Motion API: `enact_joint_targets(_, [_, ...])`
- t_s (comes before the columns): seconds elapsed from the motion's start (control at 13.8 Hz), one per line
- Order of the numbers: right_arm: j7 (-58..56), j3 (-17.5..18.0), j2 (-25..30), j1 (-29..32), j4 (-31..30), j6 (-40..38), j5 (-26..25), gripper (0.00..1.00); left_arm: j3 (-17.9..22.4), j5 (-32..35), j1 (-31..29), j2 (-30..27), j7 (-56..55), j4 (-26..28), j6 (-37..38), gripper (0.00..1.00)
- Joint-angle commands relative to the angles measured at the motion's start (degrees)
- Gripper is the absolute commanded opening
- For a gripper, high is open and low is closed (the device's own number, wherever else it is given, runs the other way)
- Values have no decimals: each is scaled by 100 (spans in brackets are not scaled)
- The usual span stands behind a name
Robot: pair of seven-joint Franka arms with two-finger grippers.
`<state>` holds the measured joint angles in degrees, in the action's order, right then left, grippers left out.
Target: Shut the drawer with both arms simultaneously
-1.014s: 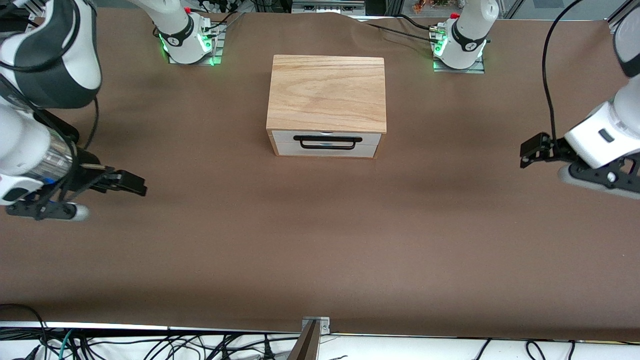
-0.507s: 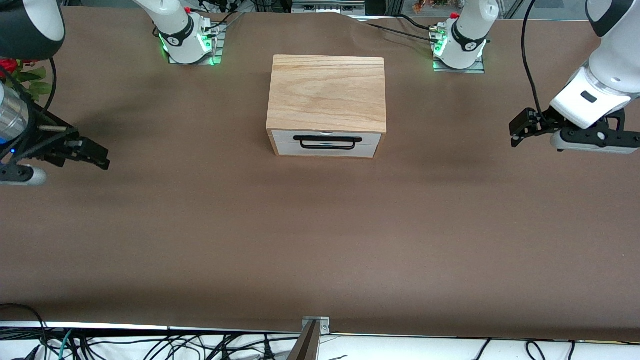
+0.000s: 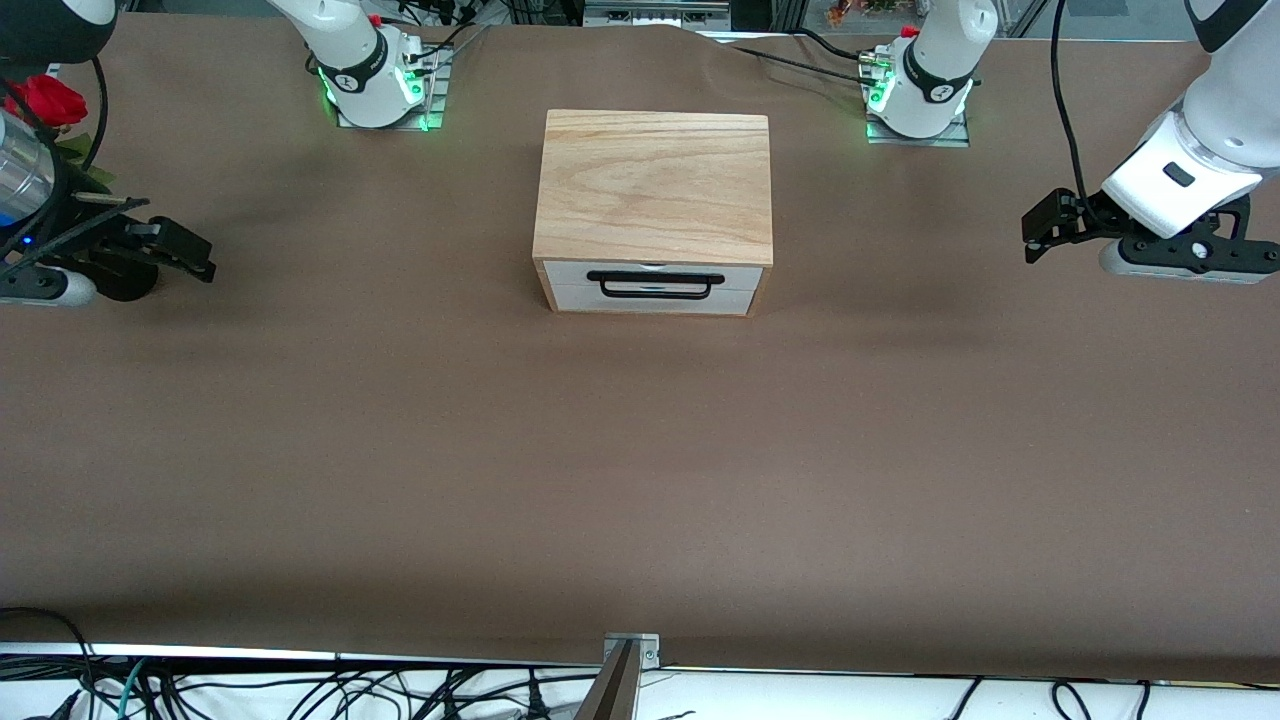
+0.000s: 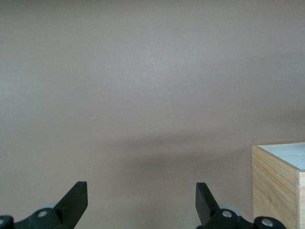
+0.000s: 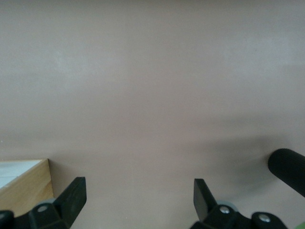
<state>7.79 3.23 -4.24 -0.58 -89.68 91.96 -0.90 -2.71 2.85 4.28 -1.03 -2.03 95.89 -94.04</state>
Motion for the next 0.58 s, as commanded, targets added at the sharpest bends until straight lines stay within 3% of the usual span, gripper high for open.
enact_joint_targets(0.0, [-23,143,-41,75,-7,32,-104,100,-2,102,64,103,71,-202,158,100])
enact_joint_targets(0.51, [-49,134,-191,66,143,67,-77,100,-20,102,91,165,18,-220,149,100])
